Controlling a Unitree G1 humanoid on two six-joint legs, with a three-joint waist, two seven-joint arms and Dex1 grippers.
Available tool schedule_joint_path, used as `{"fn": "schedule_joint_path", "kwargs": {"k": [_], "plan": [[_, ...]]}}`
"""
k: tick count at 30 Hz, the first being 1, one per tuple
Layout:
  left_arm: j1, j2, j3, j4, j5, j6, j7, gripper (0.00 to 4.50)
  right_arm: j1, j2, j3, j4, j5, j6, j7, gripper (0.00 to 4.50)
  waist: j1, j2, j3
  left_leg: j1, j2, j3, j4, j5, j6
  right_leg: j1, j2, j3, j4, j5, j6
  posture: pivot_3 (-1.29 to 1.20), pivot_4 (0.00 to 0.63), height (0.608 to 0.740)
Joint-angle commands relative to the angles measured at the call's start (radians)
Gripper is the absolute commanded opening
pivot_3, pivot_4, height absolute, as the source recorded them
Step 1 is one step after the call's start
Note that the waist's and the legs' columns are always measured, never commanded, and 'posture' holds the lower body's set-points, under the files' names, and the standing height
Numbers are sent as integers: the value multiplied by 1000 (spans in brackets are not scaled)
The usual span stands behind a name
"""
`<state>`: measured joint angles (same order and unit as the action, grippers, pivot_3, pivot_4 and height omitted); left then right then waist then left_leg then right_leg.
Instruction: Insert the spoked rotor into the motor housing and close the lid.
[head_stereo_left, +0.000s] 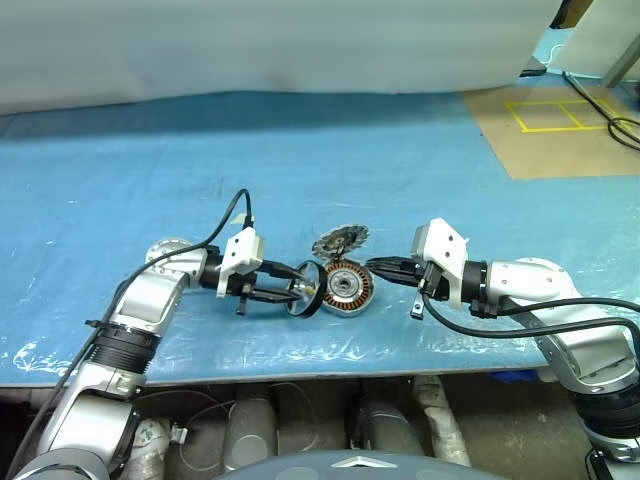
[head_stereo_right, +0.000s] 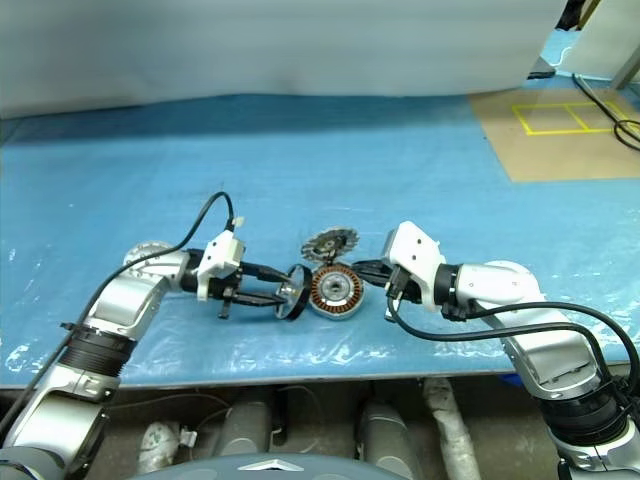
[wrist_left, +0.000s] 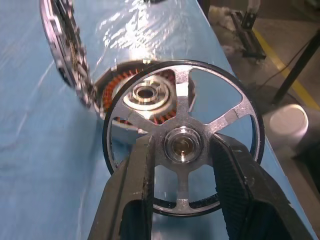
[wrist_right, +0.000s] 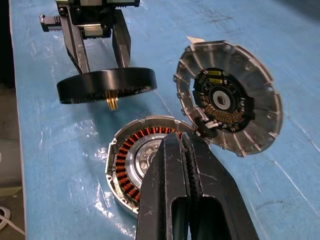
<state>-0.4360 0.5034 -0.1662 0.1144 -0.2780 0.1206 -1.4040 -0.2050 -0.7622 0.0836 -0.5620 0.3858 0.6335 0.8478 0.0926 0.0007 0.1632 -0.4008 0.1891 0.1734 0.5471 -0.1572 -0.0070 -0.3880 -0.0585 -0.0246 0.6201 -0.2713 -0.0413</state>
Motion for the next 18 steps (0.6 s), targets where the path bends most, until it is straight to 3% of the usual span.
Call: {"fn": "schedule_joint_path", "kwargs": {"k": [1, 8, 18], "plan": [[-13, -27, 0, -37, -35, -8, 23, 1340, 6, -11, -26, -43, 12, -1, -6, 0, 1, 0, 0, 0, 0, 0, 0, 0, 0, 0, 0, 0, 1, 0, 0, 0, 150, 740], [-72, -109, -14, 41, 11, -50, 130, 1340, 18, -7, -26, -66, 13, 16, -37, 0, 5, 0, 0, -1, 0, 0, 2, 0, 0, 0, 0, 0, 2, 0, 0, 0, 150, 740], [-126, -126, -74, 111, 66, -65, 143, 1340, 41, -24, -37, -100, 20, 37, -57, 0, 4, 0, 0, 0, 0, -1, 6, 0, 0, 1, 0, 0, 4, 0, 1, 0, 150, 740]]}}
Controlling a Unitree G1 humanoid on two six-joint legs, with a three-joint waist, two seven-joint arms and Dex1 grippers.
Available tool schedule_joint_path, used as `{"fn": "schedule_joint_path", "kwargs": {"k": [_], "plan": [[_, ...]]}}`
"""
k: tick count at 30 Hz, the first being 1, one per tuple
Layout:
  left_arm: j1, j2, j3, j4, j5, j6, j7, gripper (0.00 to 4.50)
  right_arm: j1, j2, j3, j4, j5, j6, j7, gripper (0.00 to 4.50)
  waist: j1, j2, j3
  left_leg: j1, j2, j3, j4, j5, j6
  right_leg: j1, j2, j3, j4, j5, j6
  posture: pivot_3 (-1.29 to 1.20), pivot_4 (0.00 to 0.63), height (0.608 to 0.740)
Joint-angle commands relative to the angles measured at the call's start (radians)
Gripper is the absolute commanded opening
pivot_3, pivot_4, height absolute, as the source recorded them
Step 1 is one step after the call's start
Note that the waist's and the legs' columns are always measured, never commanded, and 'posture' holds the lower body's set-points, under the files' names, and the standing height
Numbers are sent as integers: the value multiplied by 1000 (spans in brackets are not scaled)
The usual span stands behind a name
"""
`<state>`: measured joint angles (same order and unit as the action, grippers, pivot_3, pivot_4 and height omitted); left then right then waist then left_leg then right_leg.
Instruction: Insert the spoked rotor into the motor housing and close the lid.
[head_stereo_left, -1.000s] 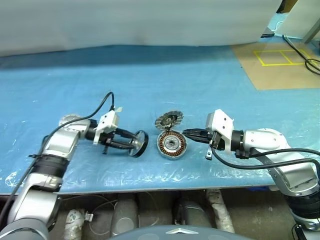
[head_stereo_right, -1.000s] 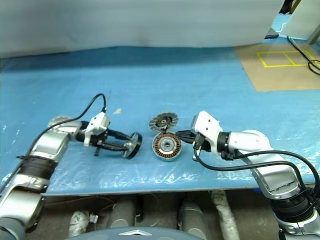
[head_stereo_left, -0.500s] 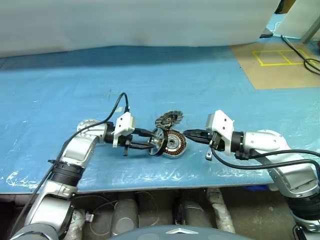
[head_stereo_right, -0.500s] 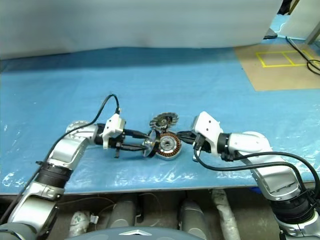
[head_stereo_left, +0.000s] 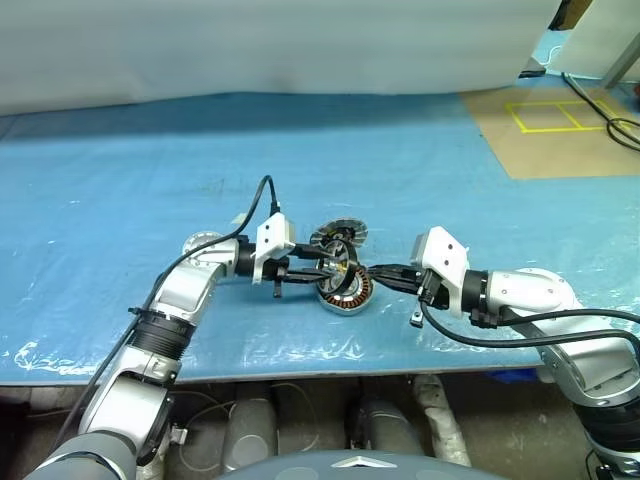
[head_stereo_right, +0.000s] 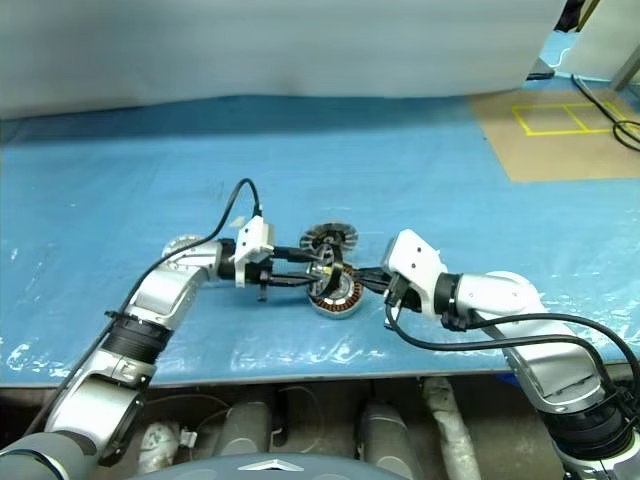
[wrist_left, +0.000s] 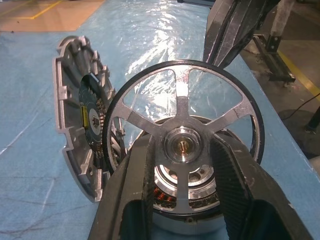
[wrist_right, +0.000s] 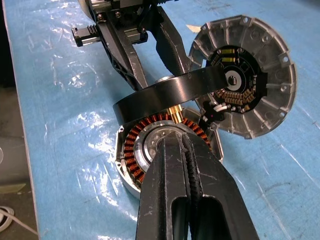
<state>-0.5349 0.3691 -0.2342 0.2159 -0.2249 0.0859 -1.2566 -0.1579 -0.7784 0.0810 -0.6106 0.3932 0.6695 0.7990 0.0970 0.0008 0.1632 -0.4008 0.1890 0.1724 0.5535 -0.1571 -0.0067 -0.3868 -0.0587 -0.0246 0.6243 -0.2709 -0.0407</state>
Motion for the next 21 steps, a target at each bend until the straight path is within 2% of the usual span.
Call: {"fn": "schedule_joint_path", "kwargs": {"k": [1, 8, 21], "plan": [[-32, 11, -9, 17, 16, -37, -8, 1340, -6, -8, -34, -52, 13, 1, -9, 0, -1, 0, 0, 0, 0, 0, 1, 0, 0, 0, 0, 0, 0, 0, 0, 0, 150, 740], [-64, 45, -27, 75, 58, -64, -33, 1340, -9, -5, -24, -57, 11, 3, -21, 0, -1, 0, 0, 0, 0, 0, 2, 0, 0, 0, 0, 0, 1, 0, 0, 0, 150, 740], [-87, 18, -31, 37, 13, -3, -70, 1340, -19, 1, -9, -57, 5, 9, -47, 0, 2, 0, 0, 0, 0, -1, 3, 0, 0, 1, 0, 0, 1, 0, 0, 0, 150, 740]]}}
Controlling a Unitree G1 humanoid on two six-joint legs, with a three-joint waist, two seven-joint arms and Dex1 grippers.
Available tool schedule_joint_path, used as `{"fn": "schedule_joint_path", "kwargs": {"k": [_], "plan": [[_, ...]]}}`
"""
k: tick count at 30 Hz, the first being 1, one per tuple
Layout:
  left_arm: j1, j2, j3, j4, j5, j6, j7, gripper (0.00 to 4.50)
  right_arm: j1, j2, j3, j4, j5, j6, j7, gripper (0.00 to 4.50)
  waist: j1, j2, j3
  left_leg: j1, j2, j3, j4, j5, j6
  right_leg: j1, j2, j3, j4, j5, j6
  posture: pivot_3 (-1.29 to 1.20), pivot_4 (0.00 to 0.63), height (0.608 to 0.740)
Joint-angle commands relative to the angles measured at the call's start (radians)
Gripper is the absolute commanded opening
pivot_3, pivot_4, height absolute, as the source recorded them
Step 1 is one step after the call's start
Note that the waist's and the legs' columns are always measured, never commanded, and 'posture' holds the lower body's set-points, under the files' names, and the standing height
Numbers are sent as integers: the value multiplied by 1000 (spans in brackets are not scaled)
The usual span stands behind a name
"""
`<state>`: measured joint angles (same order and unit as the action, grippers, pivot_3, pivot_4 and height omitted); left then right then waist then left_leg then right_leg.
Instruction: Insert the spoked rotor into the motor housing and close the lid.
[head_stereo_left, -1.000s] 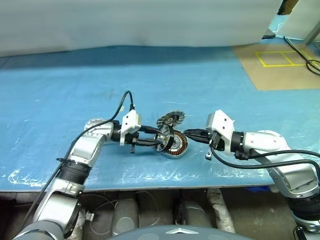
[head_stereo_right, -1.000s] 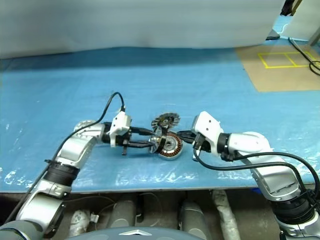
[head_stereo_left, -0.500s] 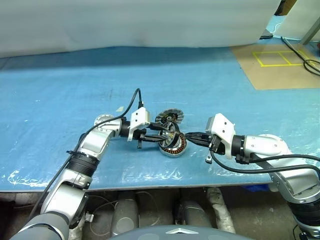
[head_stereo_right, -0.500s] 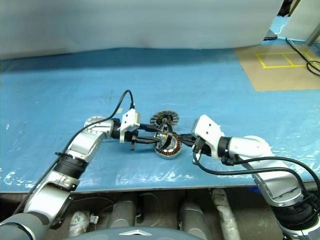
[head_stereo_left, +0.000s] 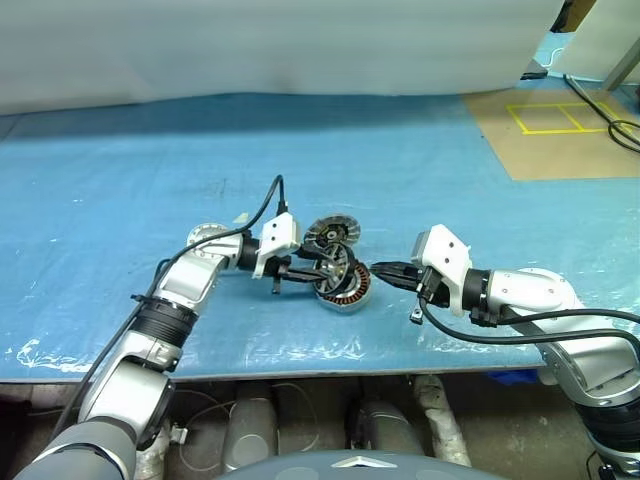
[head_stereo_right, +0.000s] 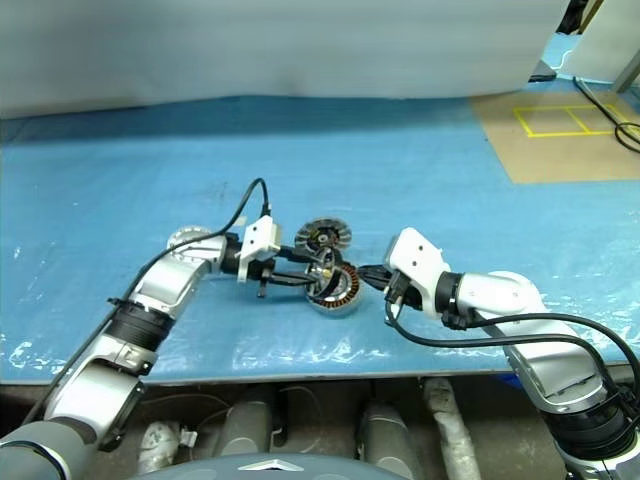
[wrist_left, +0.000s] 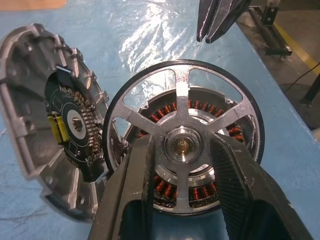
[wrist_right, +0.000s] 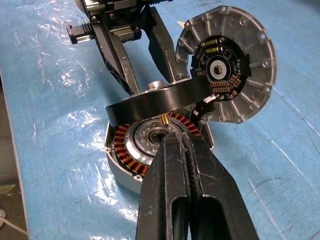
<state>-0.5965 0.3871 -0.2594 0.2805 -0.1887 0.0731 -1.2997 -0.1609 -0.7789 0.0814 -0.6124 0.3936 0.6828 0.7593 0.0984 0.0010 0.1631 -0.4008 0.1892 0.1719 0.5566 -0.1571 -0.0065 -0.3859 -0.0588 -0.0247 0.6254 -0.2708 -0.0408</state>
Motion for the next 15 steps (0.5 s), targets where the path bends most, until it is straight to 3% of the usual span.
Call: {"fn": "schedule_joint_path", "kwargs": {"k": [1, 3, 4, 6, 10, 15], "plan": [[-27, 0, -8, -31, -28, 16, -36, 1340, -17, 2, -8, -55, 3, -5, -9, 0, 0, 0, 0, 0, 0, 0, 0, 0, 0, 0, 0, 0, 0, 0, 0, 0, 150, 740], [-33, 5, -17, -40, -39, 44, -63, 1340, -19, 4, -5, -53, -1, -6, -11, 0, -1, 0, 0, 0, 0, 0, 0, 0, 0, 0, 0, 0, 0, 0, 0, 0, 150, 740], [-34, 10, -22, -44, -38, 54, -75, 2036, -20, 4, -4, -52, -2, -6, -12, 0, -1, 0, 0, 0, 0, 0, 0, 0, 0, 0, 0, 0, 0, 0, 0, 0, 150, 740], [-43, 2, -19, -20, -2, 28, -31, 2362, -22, 5, -2, -49, -5, -7, -14, 0, -1, 0, 0, 0, 0, 0, 0, 0, 0, 0, 0, 0, 0, 0, 0, 0, 150, 740], [-47, 19, -25, -18, 29, 18, -21, 3727, -22, 6, 1, -51, -5, -6, -20, 0, -1, 0, 0, 0, 0, 0, 1, 0, 0, 0, 0, 0, 0, 0, 0, 0, 150, 740], [-50, -11, 26, -46, -25, 27, 16, 3727, -16, 5, 1, -53, -2, -7, -24, 0, 0, 0, 0, 0, 0, 0, 1, 0, 0, 0, 0, 0, 0, 0, 0, 0, 150, 740]]}}
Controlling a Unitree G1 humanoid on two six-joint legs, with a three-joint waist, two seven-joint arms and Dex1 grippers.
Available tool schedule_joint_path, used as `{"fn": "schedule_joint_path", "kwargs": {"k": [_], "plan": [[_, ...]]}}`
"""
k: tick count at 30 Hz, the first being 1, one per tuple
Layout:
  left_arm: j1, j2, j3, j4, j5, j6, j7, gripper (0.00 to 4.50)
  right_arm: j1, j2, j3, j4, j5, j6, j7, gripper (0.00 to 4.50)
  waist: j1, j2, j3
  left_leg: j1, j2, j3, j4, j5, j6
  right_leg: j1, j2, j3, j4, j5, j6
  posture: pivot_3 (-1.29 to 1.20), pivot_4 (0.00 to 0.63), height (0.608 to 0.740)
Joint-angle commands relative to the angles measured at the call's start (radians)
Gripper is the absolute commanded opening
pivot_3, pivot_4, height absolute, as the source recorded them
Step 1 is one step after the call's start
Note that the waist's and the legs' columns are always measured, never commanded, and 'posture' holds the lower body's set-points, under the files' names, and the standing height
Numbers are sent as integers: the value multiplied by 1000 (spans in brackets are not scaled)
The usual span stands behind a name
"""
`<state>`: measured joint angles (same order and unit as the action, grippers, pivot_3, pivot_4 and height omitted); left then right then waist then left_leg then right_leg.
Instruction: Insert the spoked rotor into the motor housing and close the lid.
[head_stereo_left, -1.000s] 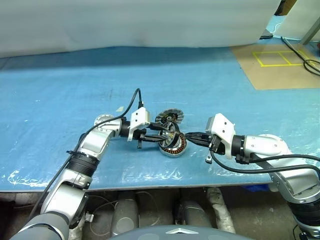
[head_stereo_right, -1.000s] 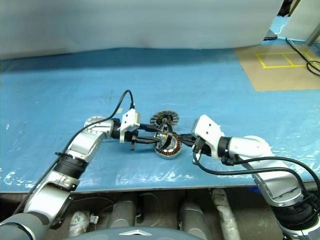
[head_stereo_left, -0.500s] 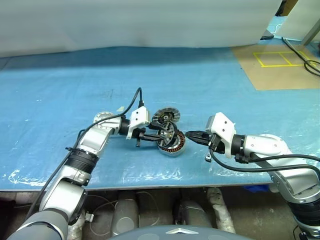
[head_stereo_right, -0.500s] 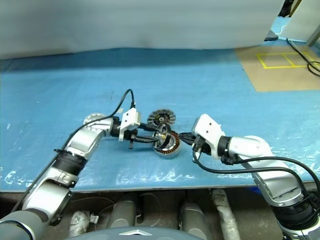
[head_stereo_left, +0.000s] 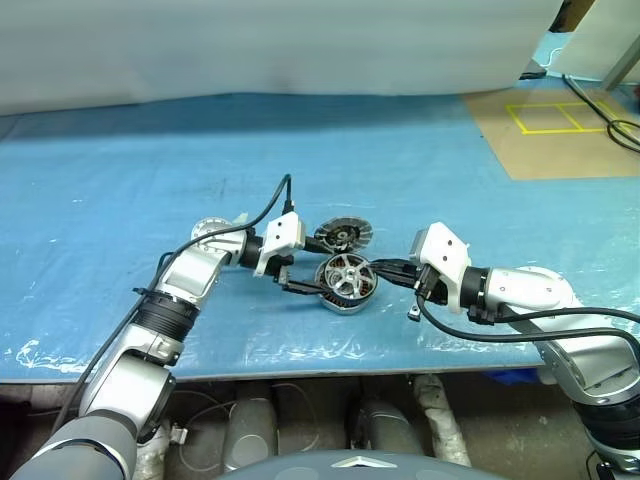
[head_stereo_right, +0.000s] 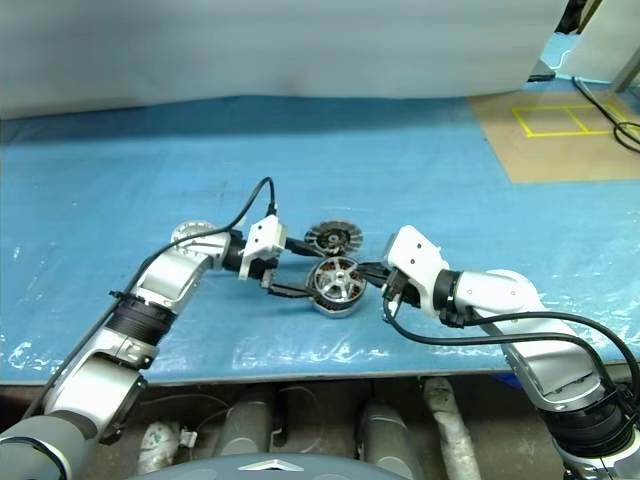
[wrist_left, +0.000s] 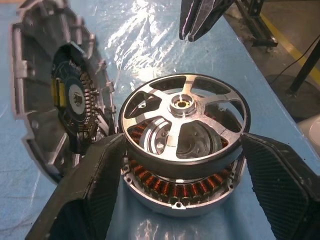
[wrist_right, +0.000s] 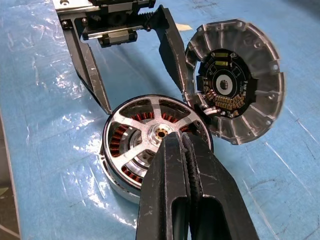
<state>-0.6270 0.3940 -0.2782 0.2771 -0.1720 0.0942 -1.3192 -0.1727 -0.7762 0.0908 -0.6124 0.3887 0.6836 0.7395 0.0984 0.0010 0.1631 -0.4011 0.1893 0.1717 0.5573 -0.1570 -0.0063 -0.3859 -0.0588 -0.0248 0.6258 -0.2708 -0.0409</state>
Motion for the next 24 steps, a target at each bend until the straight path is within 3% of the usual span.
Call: {"fn": "schedule_joint_path", "kwargs": {"k": [1, 9, 17, 24], "plan": [[-17, -19, 57, -60, -68, 30, 31, 3727, -3, 2, -8, -52, 3, -8, -4, 0, 0, 0, 0, 0, 0, 0, 0, 0, 0, 0, 0, 0, 0, 0, 0, 0, 150, 740], [54, 58, 115, -248, -233, 186, -28, 3727, -6, -6, -16, -52, 22, -6, 18, 0, -3, 0, 0, 0, 0, 0, 0, 0, 0, 0, 0, 0, 0, 0, 0, 0, 150, 740], [119, 118, 141, -306, -258, 229, 11, 3727, -42, 0, 13, -21, 8, -22, 52, 0, -1, 0, 0, 0, 0, 0, 1, 0, 0, 0, 0, 0, 0, -2, -4, 0, 150, 740], [251, 118, 173, -298, -258, 231, 90, 3727, -110, 113, 117, 138, -20, -56, 60, 0, -5, 1, 0, 0, 1, 0, 2, 0, 0, 0, 1, 0, 1, -2, -4, 0, 150, 740]]}}
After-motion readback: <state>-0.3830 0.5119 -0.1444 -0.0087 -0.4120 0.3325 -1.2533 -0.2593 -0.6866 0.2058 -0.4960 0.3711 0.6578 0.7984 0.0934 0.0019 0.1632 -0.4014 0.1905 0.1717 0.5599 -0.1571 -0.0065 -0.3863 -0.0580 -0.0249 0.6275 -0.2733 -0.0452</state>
